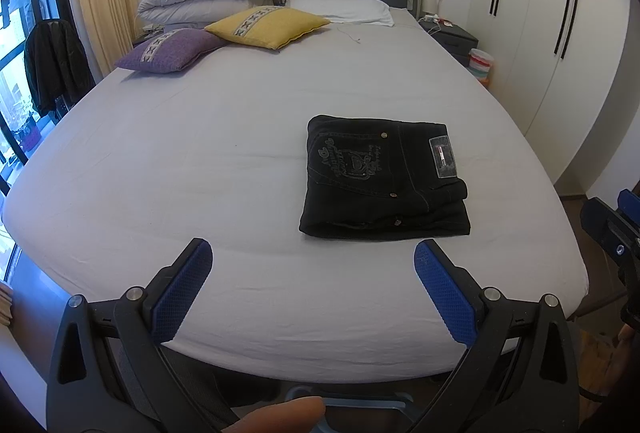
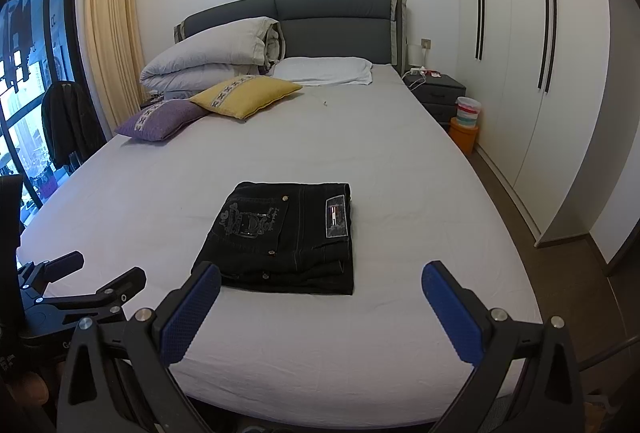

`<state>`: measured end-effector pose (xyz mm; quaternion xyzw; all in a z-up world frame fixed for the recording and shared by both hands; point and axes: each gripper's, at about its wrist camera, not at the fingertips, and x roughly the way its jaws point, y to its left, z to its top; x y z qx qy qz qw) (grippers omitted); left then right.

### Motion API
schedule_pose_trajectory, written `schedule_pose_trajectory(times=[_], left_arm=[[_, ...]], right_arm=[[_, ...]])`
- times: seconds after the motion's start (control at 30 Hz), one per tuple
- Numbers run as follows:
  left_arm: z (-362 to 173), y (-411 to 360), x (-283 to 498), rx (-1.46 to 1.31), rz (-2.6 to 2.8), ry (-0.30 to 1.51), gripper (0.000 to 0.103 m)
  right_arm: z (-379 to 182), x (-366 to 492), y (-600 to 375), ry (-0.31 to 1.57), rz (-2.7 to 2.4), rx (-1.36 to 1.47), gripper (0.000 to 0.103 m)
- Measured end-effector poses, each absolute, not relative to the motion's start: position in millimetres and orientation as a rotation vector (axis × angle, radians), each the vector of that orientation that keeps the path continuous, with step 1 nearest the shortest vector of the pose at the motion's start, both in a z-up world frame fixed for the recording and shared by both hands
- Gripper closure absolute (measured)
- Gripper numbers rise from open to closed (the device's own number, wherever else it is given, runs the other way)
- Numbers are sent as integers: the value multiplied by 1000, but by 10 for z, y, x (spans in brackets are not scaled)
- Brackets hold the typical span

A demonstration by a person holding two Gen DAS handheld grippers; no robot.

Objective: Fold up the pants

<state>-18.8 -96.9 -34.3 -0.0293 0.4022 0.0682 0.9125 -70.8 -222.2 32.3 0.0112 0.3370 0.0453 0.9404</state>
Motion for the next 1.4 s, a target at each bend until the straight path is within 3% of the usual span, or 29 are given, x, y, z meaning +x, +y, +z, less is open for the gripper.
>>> schedule_pose_trajectory(times=[1.4], left_arm=[[-431, -990, -155, -73, 130, 848, 0]], right_arm=[[233, -734, -2314, 712, 99, 21, 0]])
